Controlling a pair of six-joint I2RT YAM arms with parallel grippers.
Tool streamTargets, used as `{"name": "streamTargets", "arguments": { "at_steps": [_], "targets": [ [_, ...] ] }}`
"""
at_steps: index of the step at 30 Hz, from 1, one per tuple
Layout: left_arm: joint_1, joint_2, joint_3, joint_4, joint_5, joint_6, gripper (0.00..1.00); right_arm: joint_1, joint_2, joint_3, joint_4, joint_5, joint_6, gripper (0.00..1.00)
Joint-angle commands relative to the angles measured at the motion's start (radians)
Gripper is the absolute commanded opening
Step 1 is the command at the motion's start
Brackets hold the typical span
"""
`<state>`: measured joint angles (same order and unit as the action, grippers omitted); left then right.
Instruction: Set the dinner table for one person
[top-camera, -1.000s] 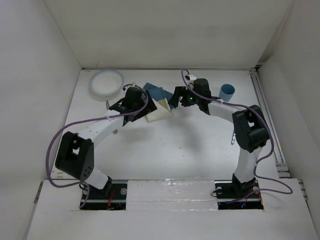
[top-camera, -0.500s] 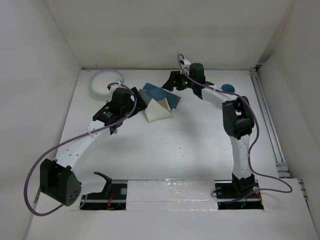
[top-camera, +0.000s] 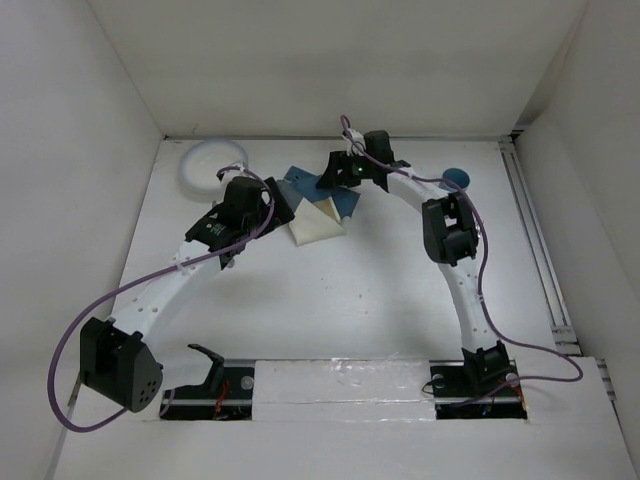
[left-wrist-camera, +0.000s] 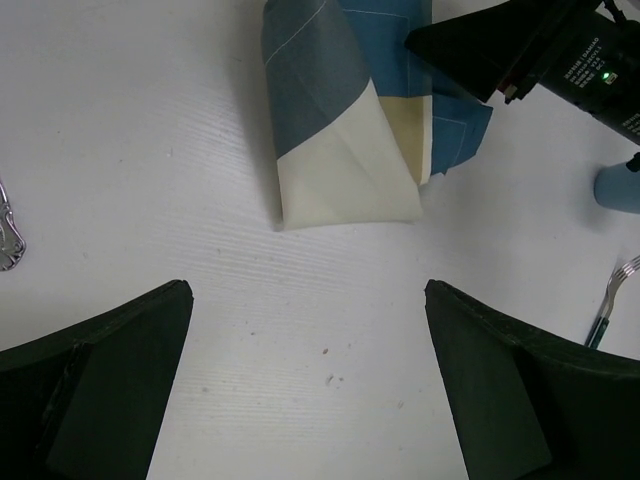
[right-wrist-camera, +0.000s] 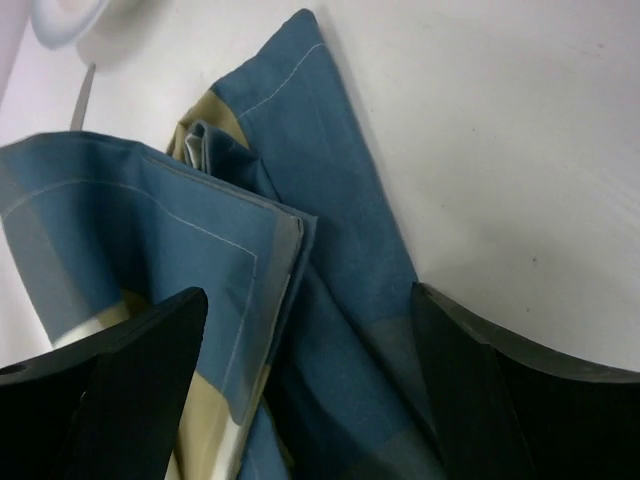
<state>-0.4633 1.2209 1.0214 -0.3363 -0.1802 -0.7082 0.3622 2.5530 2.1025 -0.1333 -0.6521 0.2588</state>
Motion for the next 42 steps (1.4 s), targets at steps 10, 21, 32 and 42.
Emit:
{"name": "streamTargets", "arguments": {
  "at_steps": [10, 21, 32, 42],
  "targets": [
    [0.000, 0.031, -0.001, 0.010, 0.042, 0.029, 1.00, 0.037, -0.034, 0.021, -0.005, -0.057, -0.047, 0.64],
    [0.000, 0.031, -0.011, 0.010, 0.061, 0.029, 1.00, 0.057, -0.146, -0.114, 0.135, 0.012, -0.047, 0.81],
    [0.000, 0.031, -0.020, 0.019, 0.061, 0.038, 1.00, 0.066, -0.088, -0.041, 0.109, 0.011, -0.047, 0.81],
    [0.000, 0.031, -0.020, 0.019, 0.061, 0.038, 1.00, 0.075, -0.017, 0.039, 0.043, -0.066, -0.038, 0.73]
  ]
}}
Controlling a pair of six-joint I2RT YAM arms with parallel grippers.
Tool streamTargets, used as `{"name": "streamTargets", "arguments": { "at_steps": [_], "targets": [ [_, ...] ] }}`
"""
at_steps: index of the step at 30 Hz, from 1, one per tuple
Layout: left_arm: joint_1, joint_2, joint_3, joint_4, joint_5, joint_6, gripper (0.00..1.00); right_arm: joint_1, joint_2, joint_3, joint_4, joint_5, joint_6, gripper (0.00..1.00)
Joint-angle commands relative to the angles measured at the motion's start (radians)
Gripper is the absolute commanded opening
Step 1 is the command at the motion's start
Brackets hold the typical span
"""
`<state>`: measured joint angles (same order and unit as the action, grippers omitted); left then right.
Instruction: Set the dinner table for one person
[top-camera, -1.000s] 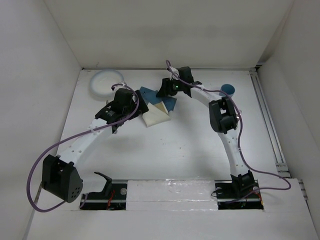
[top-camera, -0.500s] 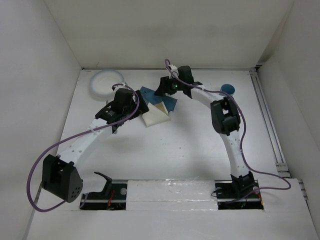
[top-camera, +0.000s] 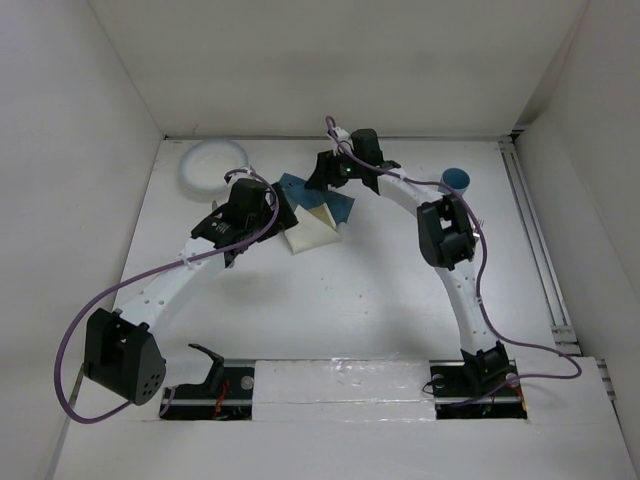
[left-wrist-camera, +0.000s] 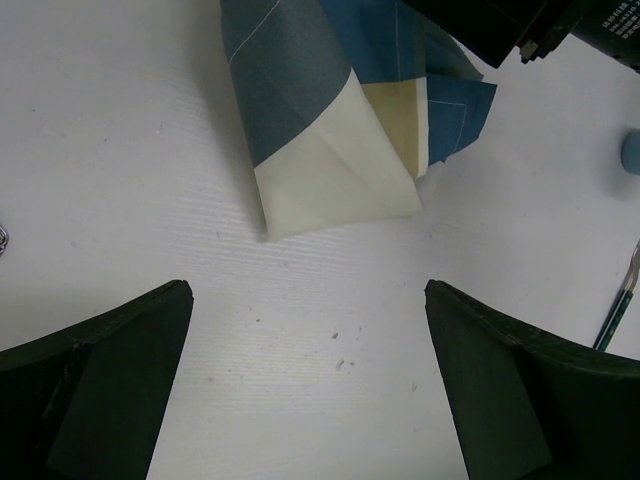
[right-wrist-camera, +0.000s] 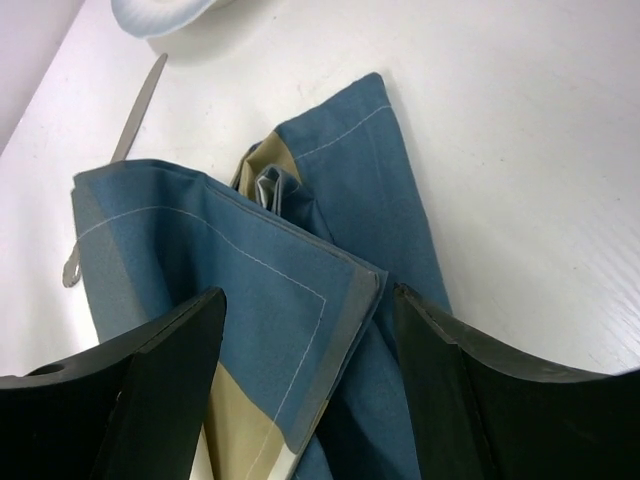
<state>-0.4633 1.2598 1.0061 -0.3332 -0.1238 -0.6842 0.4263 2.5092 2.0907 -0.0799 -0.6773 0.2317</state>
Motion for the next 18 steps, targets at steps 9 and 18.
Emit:
{"name": "streamTargets", "arguments": {
  "at_steps": [9, 18],
  "targets": [
    [0.000, -0.008, -0.004, 0.016, 0.013, 0.014, 1.00, 0.020, 0.036, 0.060, -0.031, -0.030, -0.011, 0.65],
    [0.000, -0.008, -0.014, 0.025, 0.013, 0.014, 1.00, 0.020, -0.055, -0.017, 0.000, -0.022, -0.029, 0.00]
  ]
}}
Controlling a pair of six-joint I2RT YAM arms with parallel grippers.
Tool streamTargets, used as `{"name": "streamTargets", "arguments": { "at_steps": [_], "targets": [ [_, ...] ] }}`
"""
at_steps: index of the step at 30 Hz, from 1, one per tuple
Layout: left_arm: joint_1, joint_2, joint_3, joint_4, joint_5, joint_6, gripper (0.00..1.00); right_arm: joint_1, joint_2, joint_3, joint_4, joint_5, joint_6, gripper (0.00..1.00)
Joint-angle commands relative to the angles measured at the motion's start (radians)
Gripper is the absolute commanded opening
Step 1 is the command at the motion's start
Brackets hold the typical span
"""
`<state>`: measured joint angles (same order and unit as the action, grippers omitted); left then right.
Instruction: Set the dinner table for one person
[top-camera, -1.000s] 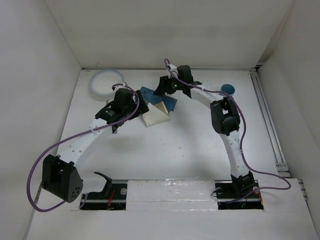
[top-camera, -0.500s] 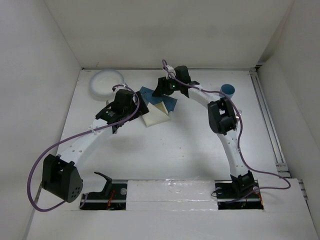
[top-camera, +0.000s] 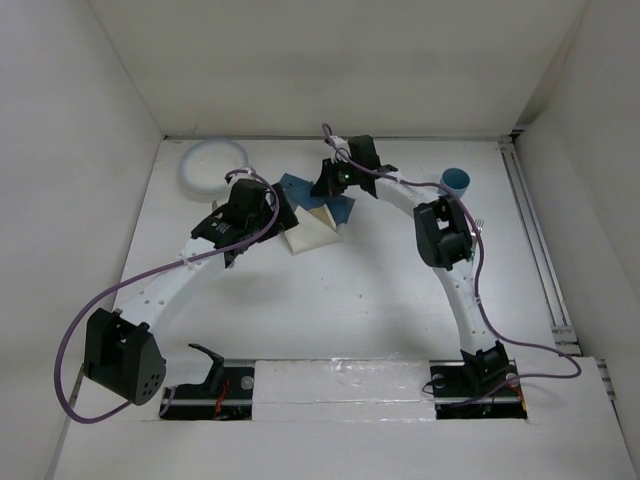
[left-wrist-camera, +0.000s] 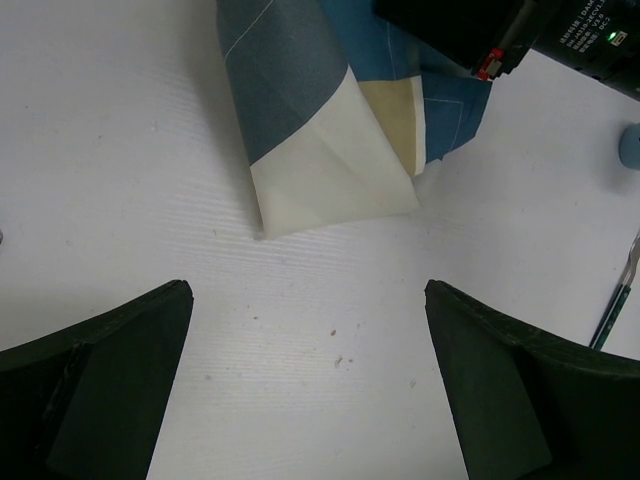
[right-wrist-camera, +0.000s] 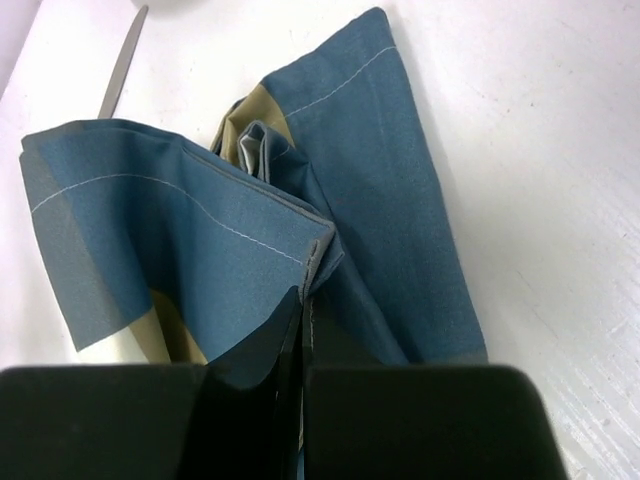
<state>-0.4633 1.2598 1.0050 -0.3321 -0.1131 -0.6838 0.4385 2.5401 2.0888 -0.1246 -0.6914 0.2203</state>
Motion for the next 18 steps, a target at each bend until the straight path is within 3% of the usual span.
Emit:
{"name": "streamTargets", "arguments": {
  "at_steps": [1, 9, 11, 18],
  "targets": [
    [0.000, -0.008, -0.013, 0.024, 0.003, 0.013, 1.00, 0.008, -0.099, -0.015, 0.045, -0.008, -0.018, 0.00],
    [0.000, -0.008, -0.003, 0.033, -0.040, -0.032, 1.00, -0.021, -0.346, -0.143, 0.098, -0.019, -0.058, 0.00],
    [0.014, -0.017, 0.015, 0.012, -0.065, -0.063, 1.00, -0.021, -0.391, -0.179, 0.098, -0.090, -0.104, 0.00],
    [0.045, -0.086, 0.047, -0.059, -0.200, -0.158, 1.00, 0.022, -0.610, -0.507, 0.120, -0.247, -0.269, 0.00]
  ]
}}
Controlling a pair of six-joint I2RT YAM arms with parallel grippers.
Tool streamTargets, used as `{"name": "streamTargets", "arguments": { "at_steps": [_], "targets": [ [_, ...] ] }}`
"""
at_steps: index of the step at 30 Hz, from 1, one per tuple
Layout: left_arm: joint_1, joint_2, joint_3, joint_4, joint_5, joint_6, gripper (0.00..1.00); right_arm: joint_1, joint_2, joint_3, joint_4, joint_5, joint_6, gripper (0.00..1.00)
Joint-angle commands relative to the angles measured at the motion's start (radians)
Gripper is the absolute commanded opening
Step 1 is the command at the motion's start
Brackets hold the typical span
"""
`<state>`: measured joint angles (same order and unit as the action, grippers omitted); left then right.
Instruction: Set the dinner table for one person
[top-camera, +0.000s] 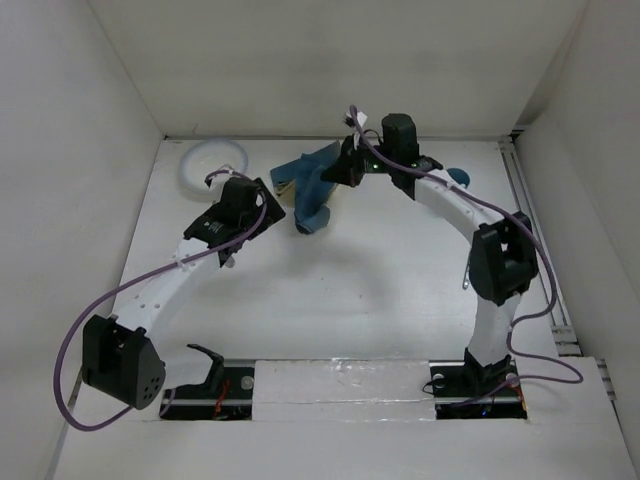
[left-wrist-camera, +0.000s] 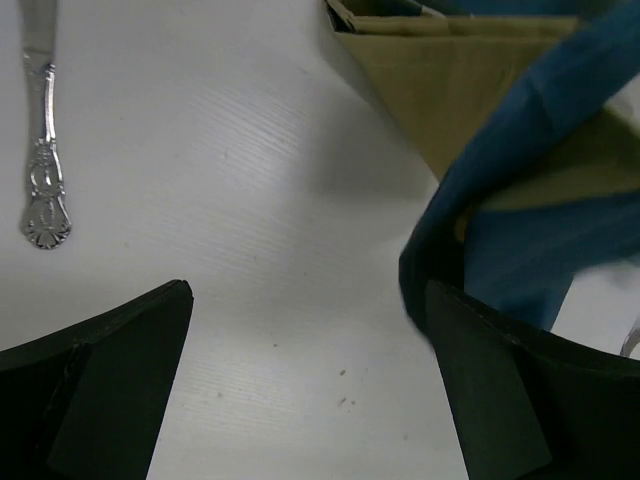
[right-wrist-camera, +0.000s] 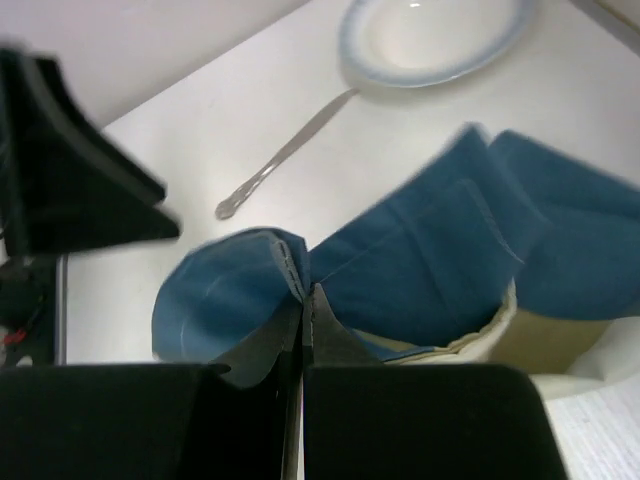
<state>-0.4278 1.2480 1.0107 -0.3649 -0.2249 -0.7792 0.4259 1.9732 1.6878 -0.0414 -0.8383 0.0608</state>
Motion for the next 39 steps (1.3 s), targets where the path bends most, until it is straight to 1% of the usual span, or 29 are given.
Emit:
{"name": "streamTargets", "arguments": {
  "at_steps": [1, 2, 4, 5, 6, 7, 8, 9, 10, 11, 12, 13, 14, 15, 16, 17, 19, 21, 23, 24, 25, 28, 30, 32, 34, 35, 36, 37, 39],
  "targets": [
    [0.009, -0.084, 0.032, -0.026, -0.099, -0.074, 1.00, 0.045, -0.071, -0.150, 0.037, -0.101, -0.127, 0.00],
    [0.009, -0.093, 0.022, -0.016, -0.111, -0.095, 1.00, 0.065, -0.130, -0.242, 0.046, -0.101, -0.142, 0.00],
    [0.009, -0.104, 0.011, 0.003, -0.120, -0.104, 1.00, 0.086, -0.198, -0.342, 0.072, -0.036, -0.142, 0.00],
    [0.009, -0.104, -0.009, 0.015, -0.120, -0.114, 1.00, 0.109, -0.274, -0.453, 0.133, -0.006, -0.142, 0.02],
    [0.009, -0.104, -0.009, 0.039, -0.120, -0.114, 1.00, 0.120, -0.315, -0.512, 0.167, 0.034, -0.103, 0.02],
    [0.009, -0.091, -0.023, 0.053, -0.120, -0.114, 1.00, 0.131, -0.354, -0.569, 0.202, 0.113, -0.083, 0.02],
    [0.009, -0.079, -0.023, 0.063, -0.105, -0.114, 1.00, 0.145, -0.429, -0.624, 0.260, 0.149, -0.064, 0.05],
    [0.009, -0.064, -0.023, 0.063, -0.105, -0.114, 1.00, 0.145, -0.465, -0.723, 0.280, 0.183, -0.041, 0.08],
    [0.009, -0.052, -0.023, 0.063, -0.091, -0.114, 1.00, 0.155, -0.497, -0.767, 0.296, 0.224, -0.041, 0.10],
    [0.009, -0.030, -0.023, 0.063, -0.091, -0.114, 1.00, 0.155, -0.526, -0.807, 0.305, 0.225, -0.030, 0.16],
    [0.009, -0.030, -0.012, 0.063, -0.082, -0.114, 1.00, 0.171, -0.578, -0.870, 0.305, 0.235, -0.030, 0.41],
    [0.009, -0.021, -0.012, 0.063, -0.071, -0.114, 1.00, 0.181, -0.605, -0.898, 0.305, 0.257, -0.021, 0.42],
    [0.009, -0.021, -0.012, 0.063, -0.071, -0.114, 1.00, 0.195, -0.632, -0.924, 0.305, 0.324, -0.012, 0.43],
    [0.009, -0.021, -0.012, 0.072, -0.062, -0.123, 1.00, 0.227, -0.658, -0.945, 0.305, 0.355, -0.001, 0.48],
    [0.009, -0.036, -0.012, 0.072, -0.062, -0.123, 1.00, 0.244, -0.709, -0.983, 0.305, 0.392, 0.028, 0.66],
    [-0.003, -0.050, -0.026, 0.087, -0.062, -0.123, 1.00, 0.258, -0.732, -1.000, 0.305, 0.474, 0.046, 0.69],
    [-0.014, -0.059, -0.040, 0.101, -0.062, -0.123, 1.00, 0.281, -0.772, -1.025, 0.305, 0.539, 0.069, 0.70],
    [-0.014, -0.059, -0.054, 0.110, -0.064, -0.132, 1.00, 0.281, -0.772, -1.025, 0.305, 0.596, 0.097, 0.70],
    [-0.014, -0.047, -0.084, 0.132, -0.036, -0.132, 1.00, 0.281, -0.754, -1.025, 0.305, 0.596, 0.106, 0.70],
    [-0.014, -0.030, -0.095, 0.150, -0.036, -0.132, 1.00, 0.281, -0.743, -1.011, 0.305, 0.623, 0.115, 0.70],
    [-0.026, -0.006, -0.104, 0.150, -0.027, -0.144, 1.00, 0.281, -0.732, -1.002, 0.305, 0.640, 0.125, 0.73],
    [-0.035, 0.057, -0.142, 0.201, -0.007, -0.155, 1.00, 0.281, -0.695, -0.979, 0.290, 0.691, 0.146, 0.73],
    [-0.035, 0.093, -0.153, 0.214, 0.002, -0.155, 1.00, 0.281, -0.657, -0.958, 0.281, 0.705, 0.155, 0.69],
    [-0.035, 0.143, -0.162, 0.238, 0.016, -0.155, 1.00, 0.281, -0.633, -0.949, 0.271, 0.714, 0.155, 0.59],
    [-0.035, 0.166, -0.162, 0.274, 0.016, -0.155, 1.00, 0.281, -0.609, -0.948, 0.271, 0.714, 0.175, 0.20],
    [-0.035, 0.188, -0.162, 0.283, 0.016, -0.155, 1.00, 0.281, -0.596, -0.948, 0.271, 0.738, 0.184, 0.09],
    [-0.035, 0.197, -0.162, 0.293, 0.027, -0.155, 1.00, 0.281, -0.596, -0.948, 0.271, 0.749, 0.194, 0.02],
    [-0.035, 0.206, -0.162, 0.293, 0.027, -0.155, 1.00, 0.281, -0.596, -0.948, 0.271, 0.749, 0.194, 0.00],
    [-0.035, 0.235, -0.153, 0.304, 0.027, -0.164, 1.00, 0.281, -0.596, -0.948, 0.271, 0.783, 0.203, 0.00]
  ]
}}
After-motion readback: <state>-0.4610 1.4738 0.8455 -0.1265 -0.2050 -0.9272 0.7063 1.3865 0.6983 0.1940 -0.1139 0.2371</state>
